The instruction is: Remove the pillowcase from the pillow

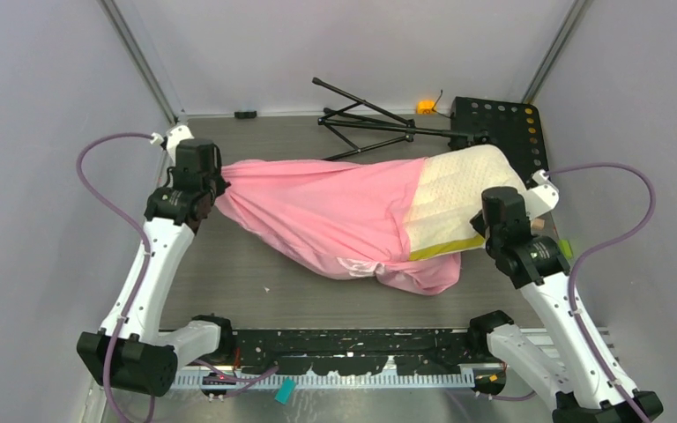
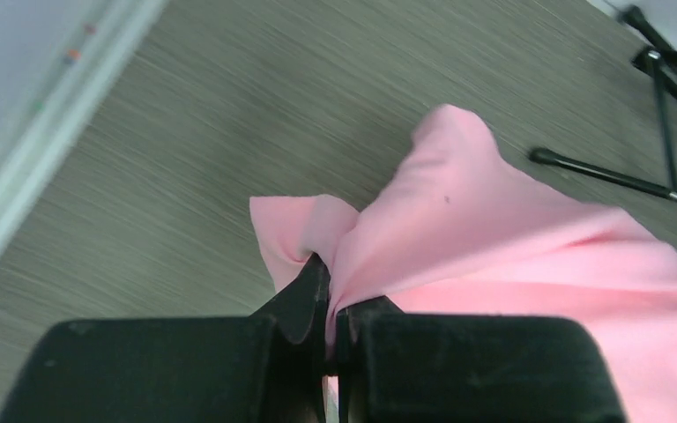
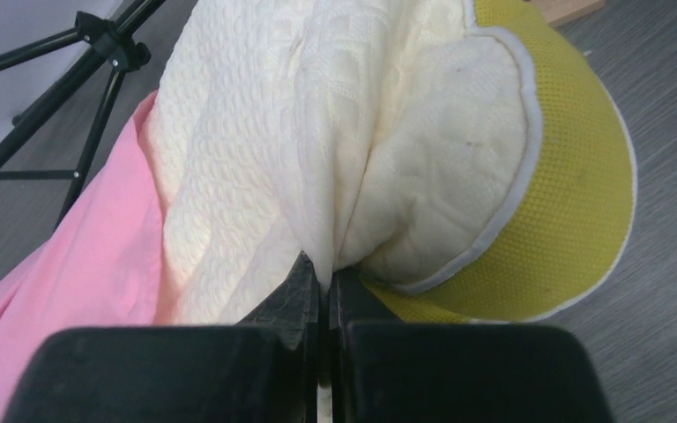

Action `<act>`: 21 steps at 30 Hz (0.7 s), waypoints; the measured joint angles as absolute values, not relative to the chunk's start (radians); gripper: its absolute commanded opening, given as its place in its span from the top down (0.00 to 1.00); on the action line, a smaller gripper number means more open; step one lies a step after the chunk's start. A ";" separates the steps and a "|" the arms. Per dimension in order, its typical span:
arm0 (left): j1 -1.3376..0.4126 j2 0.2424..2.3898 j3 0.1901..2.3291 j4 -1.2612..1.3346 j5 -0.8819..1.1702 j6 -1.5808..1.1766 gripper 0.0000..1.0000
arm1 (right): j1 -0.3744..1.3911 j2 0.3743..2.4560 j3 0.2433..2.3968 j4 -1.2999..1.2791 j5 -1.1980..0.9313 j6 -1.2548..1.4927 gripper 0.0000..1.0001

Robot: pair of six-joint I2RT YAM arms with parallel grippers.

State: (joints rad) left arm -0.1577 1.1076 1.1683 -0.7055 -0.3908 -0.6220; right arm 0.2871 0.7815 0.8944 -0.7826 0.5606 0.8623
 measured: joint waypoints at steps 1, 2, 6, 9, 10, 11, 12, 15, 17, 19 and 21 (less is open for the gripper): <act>-0.158 1.116 1.190 -0.712 -0.422 -0.591 1.00 | 0.288 0.769 0.894 -0.790 0.576 0.863 1.00; -0.158 1.123 1.211 -0.719 -0.462 -0.556 1.00 | 0.289 0.756 0.894 -0.797 0.592 0.863 1.00; -0.158 1.131 1.269 -0.723 -0.594 -0.432 1.00 | 0.294 0.701 0.894 -0.815 0.647 0.865 1.00; -0.158 1.150 1.324 -0.721 -0.675 -0.351 1.00 | 0.294 0.654 0.894 -0.826 0.684 0.867 1.00; -0.157 1.160 1.340 -0.719 -0.695 -0.329 1.00 | 0.294 0.643 0.894 -0.827 0.691 0.867 1.00; -0.157 1.176 1.361 -0.719 -0.716 -0.306 1.00 | 0.294 0.632 0.894 -0.828 0.699 0.867 1.00; -0.157 1.192 1.378 -0.716 -0.731 -0.290 1.00 | 0.294 0.627 0.894 -0.828 0.702 0.867 1.00; -0.151 1.233 1.410 -0.715 -0.753 -0.253 1.00 | 0.295 0.621 0.894 -0.828 0.703 0.867 1.00; -0.142 1.252 1.419 -0.715 -0.758 -0.241 1.00 | 0.295 0.622 0.894 -0.828 0.703 0.867 1.00; -0.125 1.262 1.423 -0.715 -0.760 -0.228 1.00 | 0.296 0.625 0.894 -0.829 0.704 0.867 1.00; -0.103 1.264 1.428 -0.717 -0.760 -0.226 1.00 | 0.299 0.621 0.894 -0.833 0.713 0.867 1.00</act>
State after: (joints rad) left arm -0.1028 1.2640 1.4277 -0.7166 -0.7605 -0.2264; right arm 0.2985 0.6212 0.8940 -0.8333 0.7128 0.8673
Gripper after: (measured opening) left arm 0.020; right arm 0.047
